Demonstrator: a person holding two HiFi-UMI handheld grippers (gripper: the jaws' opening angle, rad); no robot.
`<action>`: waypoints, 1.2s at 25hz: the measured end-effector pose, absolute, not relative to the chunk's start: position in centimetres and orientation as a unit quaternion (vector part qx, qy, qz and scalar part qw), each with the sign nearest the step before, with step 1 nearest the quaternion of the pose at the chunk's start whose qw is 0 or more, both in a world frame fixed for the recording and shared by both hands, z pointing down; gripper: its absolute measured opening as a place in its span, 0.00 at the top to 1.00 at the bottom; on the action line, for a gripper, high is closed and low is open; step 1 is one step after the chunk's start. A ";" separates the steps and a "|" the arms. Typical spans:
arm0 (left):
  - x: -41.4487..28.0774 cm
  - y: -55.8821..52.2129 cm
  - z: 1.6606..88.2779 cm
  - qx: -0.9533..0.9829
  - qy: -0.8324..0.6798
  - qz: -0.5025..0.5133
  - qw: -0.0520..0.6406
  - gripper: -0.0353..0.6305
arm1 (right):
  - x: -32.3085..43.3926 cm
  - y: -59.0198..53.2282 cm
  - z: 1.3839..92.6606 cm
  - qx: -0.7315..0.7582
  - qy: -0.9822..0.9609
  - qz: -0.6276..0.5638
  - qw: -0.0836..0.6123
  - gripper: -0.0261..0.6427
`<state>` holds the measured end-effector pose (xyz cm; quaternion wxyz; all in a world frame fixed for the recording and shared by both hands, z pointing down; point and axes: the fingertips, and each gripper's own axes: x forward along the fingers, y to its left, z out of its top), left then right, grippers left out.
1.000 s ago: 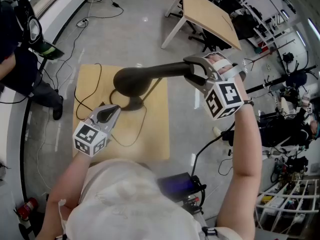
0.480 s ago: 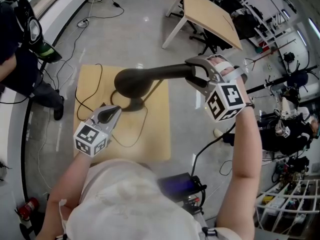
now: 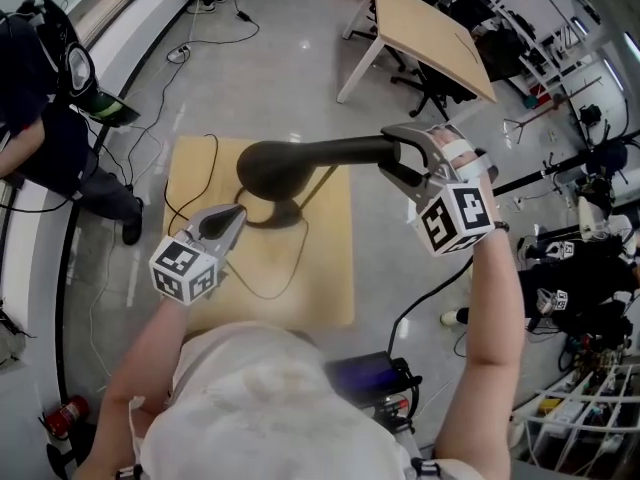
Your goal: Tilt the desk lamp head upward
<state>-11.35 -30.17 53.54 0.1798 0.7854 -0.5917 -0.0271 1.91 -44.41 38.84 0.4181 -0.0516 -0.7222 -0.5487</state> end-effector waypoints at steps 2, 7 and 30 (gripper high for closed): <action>-12.2 -30.6 53.5 0.781 -0.594 -0.031 0.190 0.93 | 2.2 -44.4 38.9 -0.046 -0.725 -0.549 0.413 0.58; -13.8 -32.0 54.2 0.769 -0.597 -0.044 0.222 0.84 | 2.3 -44.5 39.1 -0.032 -0.739 -0.540 0.400 0.59; -16.1 -35.7 53.1 0.734 -0.606 -0.105 0.289 0.60 | 3.6 -44.8 40.1 0.024 -0.784 -0.515 0.345 0.59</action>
